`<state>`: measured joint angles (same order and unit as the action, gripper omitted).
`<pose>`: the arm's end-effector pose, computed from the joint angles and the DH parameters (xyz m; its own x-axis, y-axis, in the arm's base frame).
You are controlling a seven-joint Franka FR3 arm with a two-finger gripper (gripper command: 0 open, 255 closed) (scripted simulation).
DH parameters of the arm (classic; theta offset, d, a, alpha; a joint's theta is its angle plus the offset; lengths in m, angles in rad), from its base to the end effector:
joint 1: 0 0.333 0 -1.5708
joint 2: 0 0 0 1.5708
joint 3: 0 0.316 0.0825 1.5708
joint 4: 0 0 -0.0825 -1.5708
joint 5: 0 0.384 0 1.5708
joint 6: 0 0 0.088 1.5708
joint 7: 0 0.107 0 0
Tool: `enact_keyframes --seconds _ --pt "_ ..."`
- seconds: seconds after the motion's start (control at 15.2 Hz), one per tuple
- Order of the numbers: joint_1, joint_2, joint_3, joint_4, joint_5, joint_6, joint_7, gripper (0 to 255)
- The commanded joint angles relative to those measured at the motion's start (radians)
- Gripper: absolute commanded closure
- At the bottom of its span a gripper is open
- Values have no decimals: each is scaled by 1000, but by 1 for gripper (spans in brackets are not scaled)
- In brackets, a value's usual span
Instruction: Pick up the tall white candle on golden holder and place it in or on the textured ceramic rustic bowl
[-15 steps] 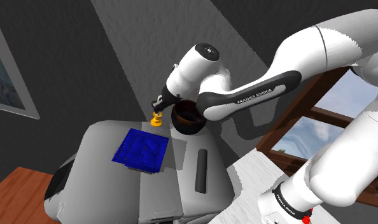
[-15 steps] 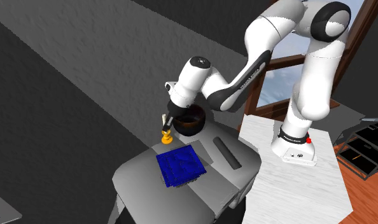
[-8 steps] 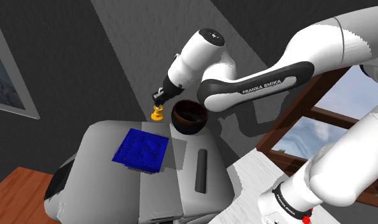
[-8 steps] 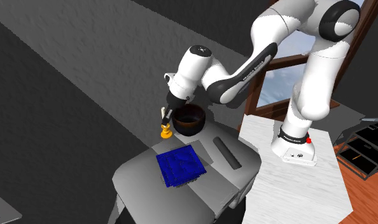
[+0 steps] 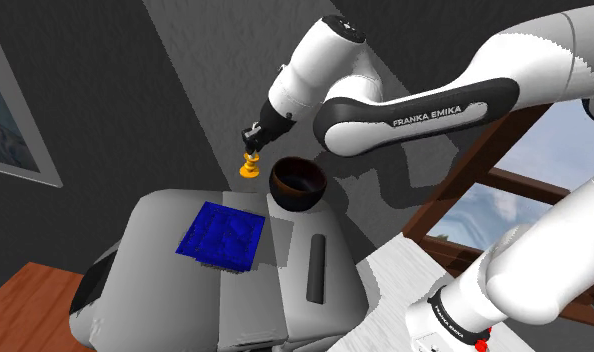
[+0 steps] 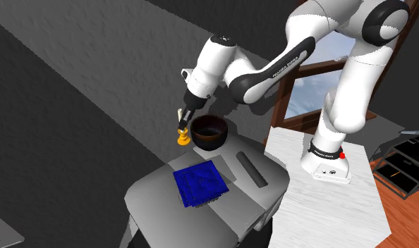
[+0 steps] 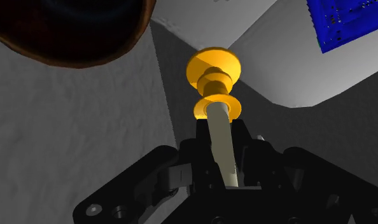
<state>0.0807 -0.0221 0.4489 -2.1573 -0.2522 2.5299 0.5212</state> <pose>0.4870 0.2894 0.4486 0.8907 0.1726 0.4205 0.1847 -0.9827 0.0120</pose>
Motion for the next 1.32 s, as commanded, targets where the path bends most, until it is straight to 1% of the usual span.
enact_keyframes --seconds 0.0,0.66,0.99,1.25 --pt "2 -11 1 15 15 -25 -12 255" --pt "6 -56 -4 95 74 -141 -67 255" --pt "-1 -232 -82 -84 203 -111 -224 255" --pt "12 -360 -163 -206 271 -110 -339 255"
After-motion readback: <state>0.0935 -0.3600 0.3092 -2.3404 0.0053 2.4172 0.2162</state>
